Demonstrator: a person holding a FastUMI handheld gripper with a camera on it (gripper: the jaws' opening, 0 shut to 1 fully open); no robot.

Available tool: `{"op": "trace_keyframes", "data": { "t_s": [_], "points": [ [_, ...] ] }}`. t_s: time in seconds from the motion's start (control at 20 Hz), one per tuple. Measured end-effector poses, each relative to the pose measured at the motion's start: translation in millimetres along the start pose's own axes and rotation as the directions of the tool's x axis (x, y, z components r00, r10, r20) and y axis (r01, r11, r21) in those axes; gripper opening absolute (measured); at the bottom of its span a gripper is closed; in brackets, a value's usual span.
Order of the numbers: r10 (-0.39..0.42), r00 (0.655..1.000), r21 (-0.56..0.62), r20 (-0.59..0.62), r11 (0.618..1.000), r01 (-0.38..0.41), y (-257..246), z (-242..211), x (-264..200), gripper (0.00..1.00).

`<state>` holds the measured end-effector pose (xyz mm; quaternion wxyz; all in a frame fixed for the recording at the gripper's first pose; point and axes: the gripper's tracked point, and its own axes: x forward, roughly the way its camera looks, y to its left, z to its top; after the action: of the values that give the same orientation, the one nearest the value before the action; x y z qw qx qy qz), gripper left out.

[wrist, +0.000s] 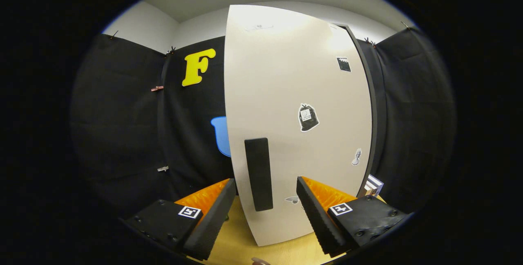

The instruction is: Open the shoe cabinet door, grab the shoes and put them into the shoe cabinet, then close the shoe cabinet door.

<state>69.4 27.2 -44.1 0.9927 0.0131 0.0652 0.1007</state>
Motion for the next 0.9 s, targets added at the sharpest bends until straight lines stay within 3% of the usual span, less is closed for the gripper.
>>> {"op": "trace_keyframes", "data": {
  "t_s": [0.9],
  "points": [
    [-0.074, 0.995, -0.046, 0.067, 0.996, 0.077, 6.2, 10.2, -6.7, 0.98]
  ]
}}
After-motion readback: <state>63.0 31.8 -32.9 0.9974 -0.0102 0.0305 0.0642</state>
